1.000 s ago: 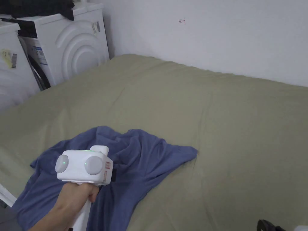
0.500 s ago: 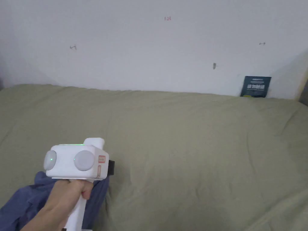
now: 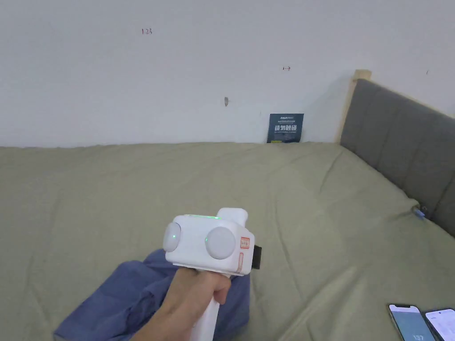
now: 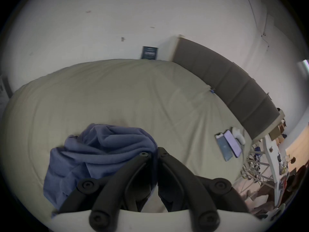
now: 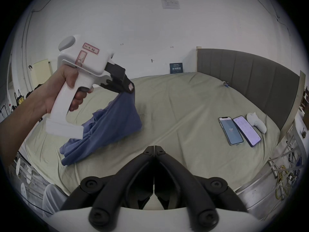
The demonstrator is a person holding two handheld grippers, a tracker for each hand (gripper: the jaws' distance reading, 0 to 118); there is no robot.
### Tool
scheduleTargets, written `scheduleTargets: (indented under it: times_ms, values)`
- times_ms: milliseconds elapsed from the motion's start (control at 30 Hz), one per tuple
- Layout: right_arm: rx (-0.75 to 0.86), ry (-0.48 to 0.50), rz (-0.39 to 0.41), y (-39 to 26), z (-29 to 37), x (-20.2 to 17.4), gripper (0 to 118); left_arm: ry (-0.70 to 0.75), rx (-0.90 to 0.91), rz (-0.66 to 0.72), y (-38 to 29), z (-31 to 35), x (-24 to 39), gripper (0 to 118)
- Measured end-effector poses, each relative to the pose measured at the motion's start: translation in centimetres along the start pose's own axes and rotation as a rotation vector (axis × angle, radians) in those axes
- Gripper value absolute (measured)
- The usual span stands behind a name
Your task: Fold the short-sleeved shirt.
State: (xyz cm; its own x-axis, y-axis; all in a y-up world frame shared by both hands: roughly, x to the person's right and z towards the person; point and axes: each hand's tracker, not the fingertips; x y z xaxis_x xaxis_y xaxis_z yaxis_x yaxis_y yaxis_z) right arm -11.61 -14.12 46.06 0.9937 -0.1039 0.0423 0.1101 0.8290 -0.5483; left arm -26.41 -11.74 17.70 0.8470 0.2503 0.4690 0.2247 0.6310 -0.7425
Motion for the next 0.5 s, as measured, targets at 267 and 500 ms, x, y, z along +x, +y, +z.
scheduleTargets:
  times_ms: [267, 500]
  values:
    - [-0.046, 0.022, -0.027, -0.7, -1.8, 0.4, 0, 0.166, -0.142, 0.044, -5.6, -5.4, -3.9, 34]
    - [-0.02, 0.041, -0.02, 0.1, -1.5, -0.3, 0, 0.18, -0.076, 0.094, -4.5, 0.7, -7.1, 113]
